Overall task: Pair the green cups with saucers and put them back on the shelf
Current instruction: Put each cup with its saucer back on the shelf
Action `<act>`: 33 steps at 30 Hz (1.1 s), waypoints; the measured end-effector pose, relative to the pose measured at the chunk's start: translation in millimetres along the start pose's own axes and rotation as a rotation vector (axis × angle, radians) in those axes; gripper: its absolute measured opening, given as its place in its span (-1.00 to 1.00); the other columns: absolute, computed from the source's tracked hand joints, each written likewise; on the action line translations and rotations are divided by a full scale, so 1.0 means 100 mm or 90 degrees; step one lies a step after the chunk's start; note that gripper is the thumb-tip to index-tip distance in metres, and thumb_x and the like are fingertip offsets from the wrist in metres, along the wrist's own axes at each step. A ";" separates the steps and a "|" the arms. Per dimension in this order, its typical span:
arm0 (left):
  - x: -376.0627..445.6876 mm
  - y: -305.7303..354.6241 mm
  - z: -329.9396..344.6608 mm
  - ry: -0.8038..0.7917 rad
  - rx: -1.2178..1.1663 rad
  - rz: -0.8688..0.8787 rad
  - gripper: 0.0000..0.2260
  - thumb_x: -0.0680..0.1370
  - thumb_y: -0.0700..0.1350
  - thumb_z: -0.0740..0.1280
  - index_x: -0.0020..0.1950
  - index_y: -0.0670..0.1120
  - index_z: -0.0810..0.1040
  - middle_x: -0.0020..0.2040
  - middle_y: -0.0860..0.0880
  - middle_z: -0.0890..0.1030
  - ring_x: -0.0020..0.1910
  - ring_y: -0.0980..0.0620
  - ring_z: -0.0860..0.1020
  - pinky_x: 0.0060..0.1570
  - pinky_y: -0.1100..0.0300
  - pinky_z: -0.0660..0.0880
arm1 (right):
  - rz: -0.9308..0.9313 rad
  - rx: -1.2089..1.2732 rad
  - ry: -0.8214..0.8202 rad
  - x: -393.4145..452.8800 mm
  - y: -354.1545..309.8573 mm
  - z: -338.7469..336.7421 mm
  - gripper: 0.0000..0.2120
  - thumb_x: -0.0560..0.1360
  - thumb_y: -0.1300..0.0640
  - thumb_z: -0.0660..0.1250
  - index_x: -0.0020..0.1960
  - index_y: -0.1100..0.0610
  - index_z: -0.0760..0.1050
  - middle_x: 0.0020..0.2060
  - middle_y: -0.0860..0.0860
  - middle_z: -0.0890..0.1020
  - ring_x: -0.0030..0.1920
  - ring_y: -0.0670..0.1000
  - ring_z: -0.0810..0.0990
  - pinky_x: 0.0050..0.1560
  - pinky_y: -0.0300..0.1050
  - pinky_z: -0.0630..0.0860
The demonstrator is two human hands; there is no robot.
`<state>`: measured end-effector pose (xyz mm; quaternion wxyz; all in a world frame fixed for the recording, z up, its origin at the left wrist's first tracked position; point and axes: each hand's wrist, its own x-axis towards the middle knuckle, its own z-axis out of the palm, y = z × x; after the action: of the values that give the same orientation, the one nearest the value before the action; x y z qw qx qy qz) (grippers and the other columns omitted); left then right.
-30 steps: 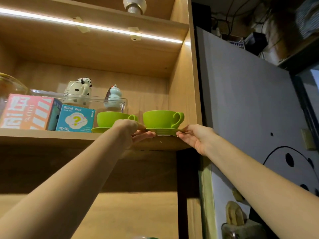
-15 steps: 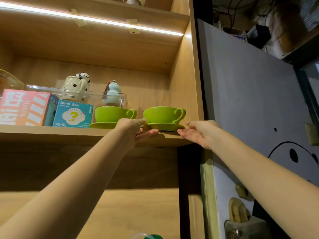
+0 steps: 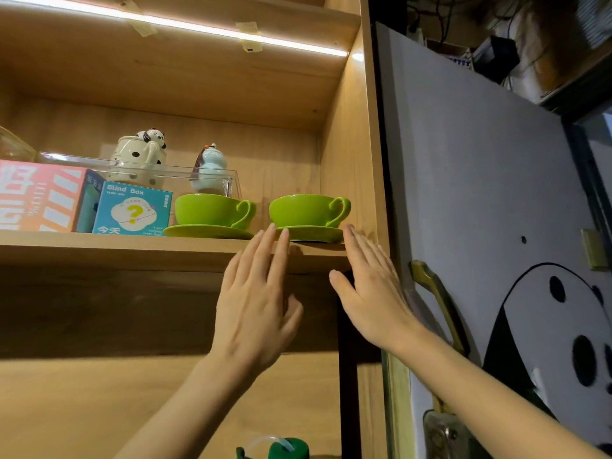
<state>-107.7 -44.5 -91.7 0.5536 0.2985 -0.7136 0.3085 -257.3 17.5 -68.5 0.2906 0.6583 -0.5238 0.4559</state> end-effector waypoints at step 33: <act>0.50 0.17 -0.18 -0.223 -0.064 -0.019 -0.33 0.50 0.01 0.19 0.50 -0.13 -0.05 0.49 -0.12 0.19 0.48 -0.07 0.12 0.48 0.01 0.03 | 0.001 -0.189 -0.007 0.09 -0.01 0.03 -0.47 0.58 -0.08 -0.05 0.51 -0.04 -0.10 0.53 -0.01 0.09 0.53 0.00 -0.05 0.50 0.08 -0.21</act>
<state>-120.3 -24.6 -41.1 0.4397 0.3297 -0.8093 0.2074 -255.2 11.6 -61.0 0.3814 0.6103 -0.5874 0.3703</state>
